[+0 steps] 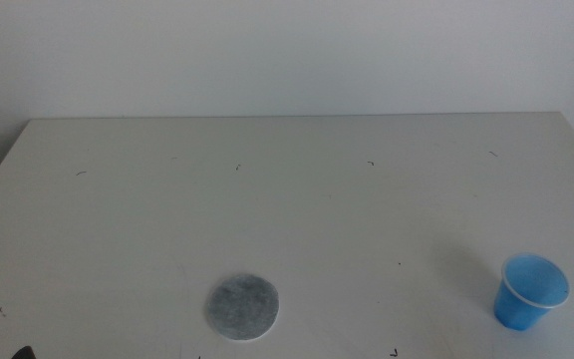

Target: Place an empty cup on a cup mat.

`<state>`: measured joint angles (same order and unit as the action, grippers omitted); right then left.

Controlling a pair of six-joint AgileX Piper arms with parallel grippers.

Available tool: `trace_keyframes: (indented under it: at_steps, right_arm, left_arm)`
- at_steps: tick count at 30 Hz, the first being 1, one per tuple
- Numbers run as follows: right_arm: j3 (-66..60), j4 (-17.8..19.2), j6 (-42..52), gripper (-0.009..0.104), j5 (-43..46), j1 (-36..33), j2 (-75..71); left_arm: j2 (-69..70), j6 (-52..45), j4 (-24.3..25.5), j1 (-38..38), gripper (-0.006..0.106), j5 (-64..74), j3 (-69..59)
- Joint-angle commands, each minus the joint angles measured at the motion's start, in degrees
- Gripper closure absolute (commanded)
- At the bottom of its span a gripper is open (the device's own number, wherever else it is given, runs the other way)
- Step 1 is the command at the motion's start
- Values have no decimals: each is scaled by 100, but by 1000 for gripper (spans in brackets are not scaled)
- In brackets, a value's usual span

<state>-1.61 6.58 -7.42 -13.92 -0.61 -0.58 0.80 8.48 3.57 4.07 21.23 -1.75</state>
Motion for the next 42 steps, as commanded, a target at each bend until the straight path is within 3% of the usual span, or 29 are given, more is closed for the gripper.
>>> trace_keyframes:
  at_steps: [1,21,36,42]
  right_arm:
    - [253,10,57,15,249,29,-141]
    - [3105,-5,57,15,-2213,-78,1472]
    - [4462,-249,17,15,-2621,-91,2954]
    - [5282,-534,38,15,-3232,-91,3870]
  left_arm:
    - [72,61,18,-6,-5,-378,34]
    - [72,61,18,-6,-5,-378,34]
    - [72,61,18,-6,-5,-378,34]
    - [72,61,18,-6,-5,-378,34]
